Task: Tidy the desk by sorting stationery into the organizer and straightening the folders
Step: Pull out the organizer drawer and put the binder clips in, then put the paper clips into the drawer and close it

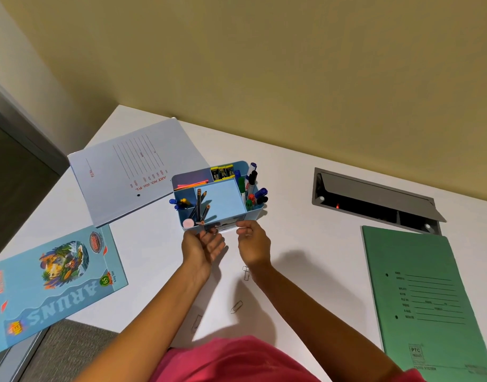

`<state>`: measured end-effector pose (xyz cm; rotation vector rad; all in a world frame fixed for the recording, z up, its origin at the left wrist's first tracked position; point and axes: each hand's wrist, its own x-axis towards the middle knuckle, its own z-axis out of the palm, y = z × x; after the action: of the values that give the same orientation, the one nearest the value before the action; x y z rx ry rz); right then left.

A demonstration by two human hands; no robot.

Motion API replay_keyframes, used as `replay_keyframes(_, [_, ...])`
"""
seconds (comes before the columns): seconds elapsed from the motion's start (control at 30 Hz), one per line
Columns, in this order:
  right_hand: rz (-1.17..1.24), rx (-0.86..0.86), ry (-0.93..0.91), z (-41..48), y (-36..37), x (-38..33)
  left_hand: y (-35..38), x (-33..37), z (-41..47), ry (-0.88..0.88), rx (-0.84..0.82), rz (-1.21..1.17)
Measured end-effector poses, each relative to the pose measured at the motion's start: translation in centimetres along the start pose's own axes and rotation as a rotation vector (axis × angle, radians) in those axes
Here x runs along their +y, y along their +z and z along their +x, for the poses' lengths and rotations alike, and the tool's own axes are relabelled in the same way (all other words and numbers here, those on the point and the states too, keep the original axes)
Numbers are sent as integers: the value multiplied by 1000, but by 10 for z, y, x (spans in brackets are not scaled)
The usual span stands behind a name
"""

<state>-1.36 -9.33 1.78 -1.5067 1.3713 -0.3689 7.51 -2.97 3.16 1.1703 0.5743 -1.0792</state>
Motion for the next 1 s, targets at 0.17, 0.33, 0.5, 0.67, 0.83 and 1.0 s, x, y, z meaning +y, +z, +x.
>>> replay_keyframes(0.17, [-497, -102, -284, -1, 8, 15, -14, -3, 5, -5, 90, 125])
replay_keyframes(0.33, [-798, -191, -367, 5, 10, 35, -35, 0, 4, 67, 144, 111])
replay_keyframes(0.5, [-1007, -182, -495, 10, 7, 45, -68, 4, 5, 86, 238, 122])
replay_keyframes(0.67, [-895, -119, -547, 9, 6, 46, -96, 2, 3, 118, 218, 140])
replay_keyframes(0.83, [-799, -86, -603, -1, 3, 53, -116, 2, -3, 193, 207, 154])
replay_keyframes(1.0, [-738, -75, -637, -14, -1, 66, -127, -7, -8, 226, 254, 216])
